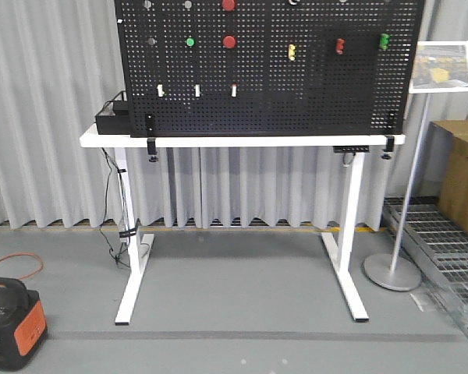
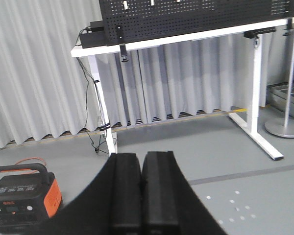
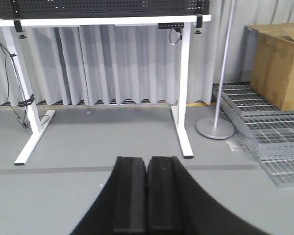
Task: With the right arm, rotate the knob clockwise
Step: 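Drive the base forward toward the black pegboard desk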
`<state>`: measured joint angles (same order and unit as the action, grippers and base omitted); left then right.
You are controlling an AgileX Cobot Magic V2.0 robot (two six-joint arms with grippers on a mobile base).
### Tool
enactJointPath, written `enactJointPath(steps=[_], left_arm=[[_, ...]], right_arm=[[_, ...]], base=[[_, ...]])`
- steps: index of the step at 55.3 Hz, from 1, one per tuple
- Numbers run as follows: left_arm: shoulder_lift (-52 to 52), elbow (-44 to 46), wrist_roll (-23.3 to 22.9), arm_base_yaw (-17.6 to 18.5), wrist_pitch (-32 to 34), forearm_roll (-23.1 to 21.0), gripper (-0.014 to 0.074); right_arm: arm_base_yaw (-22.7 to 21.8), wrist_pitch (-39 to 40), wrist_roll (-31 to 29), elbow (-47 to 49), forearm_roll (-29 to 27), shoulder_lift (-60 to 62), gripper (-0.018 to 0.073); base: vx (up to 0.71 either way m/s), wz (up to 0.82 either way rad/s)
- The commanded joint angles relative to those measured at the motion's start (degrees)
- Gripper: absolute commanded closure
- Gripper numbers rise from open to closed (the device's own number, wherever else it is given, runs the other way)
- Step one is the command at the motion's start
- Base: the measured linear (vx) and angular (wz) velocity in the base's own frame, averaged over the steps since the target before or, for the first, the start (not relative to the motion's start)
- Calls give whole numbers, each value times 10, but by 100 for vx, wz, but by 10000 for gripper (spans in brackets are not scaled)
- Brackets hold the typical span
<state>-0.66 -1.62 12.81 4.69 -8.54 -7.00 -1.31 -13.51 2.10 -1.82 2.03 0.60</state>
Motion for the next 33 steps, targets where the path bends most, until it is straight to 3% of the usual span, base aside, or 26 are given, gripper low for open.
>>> enactJointPath(steps=[1,33], left_arm=[[-9,-19,-1,4,45,-3,603],[-9,-19,-1,4,45,-3,603]], right_arm=[[0,47,-1,-4,6,6,566],[0,47,-1,-4,6,6,566]], base=[[34,9],[41,2]])
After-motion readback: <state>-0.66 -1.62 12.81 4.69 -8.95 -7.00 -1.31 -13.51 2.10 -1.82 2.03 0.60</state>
